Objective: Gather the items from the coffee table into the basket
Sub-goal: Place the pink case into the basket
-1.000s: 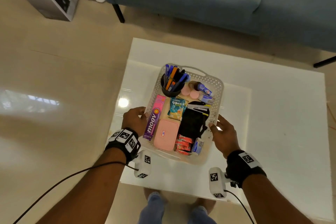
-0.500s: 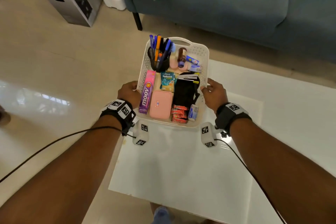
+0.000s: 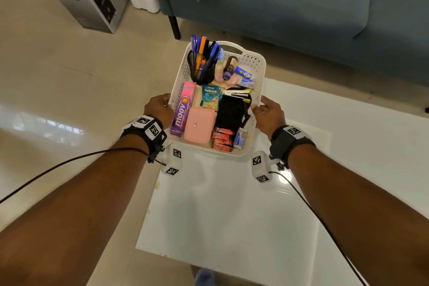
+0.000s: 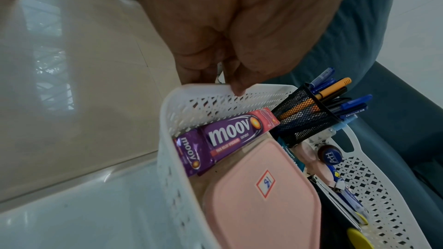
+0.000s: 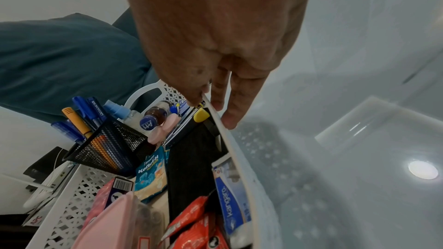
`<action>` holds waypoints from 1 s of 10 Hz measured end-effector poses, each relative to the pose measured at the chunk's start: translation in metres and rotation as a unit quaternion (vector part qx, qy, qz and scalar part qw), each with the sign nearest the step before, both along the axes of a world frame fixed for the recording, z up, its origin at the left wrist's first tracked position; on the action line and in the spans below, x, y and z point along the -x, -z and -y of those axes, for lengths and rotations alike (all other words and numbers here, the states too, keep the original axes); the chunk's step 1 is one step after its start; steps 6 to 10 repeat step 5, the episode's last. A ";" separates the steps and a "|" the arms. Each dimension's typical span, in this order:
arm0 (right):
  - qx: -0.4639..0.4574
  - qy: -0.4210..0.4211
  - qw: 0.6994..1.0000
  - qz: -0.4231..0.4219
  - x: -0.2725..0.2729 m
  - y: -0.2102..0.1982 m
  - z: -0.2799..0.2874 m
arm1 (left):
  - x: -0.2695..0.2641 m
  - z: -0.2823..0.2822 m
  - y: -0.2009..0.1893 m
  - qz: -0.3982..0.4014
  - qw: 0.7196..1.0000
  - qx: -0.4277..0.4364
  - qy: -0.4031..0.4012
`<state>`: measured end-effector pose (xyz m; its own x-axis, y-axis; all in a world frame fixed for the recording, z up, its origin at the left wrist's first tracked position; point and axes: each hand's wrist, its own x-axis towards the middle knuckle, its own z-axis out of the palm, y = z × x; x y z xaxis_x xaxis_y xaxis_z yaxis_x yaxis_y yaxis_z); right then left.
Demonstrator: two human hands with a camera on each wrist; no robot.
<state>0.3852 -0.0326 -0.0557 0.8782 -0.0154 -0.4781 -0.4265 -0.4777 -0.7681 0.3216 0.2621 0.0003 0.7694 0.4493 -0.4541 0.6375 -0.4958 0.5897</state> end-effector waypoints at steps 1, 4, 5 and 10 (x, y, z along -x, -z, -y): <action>-0.022 0.010 0.999 -0.021 0.000 0.001 0.000 | 0.000 -0.001 0.002 -0.003 1.000 -0.005 0.008; -0.014 -0.006 1.000 -0.010 0.060 -0.024 0.043 | 0.029 0.021 -0.019 -0.031 0.999 -0.029 0.034; 0.008 -0.021 1.000 -0.020 0.105 -0.038 0.070 | 0.065 0.037 -0.027 -0.024 0.998 -0.054 0.029; 0.008 -0.021 1.000 -0.020 0.105 -0.038 0.070 | 0.065 0.037 -0.027 -0.024 0.998 -0.054 0.029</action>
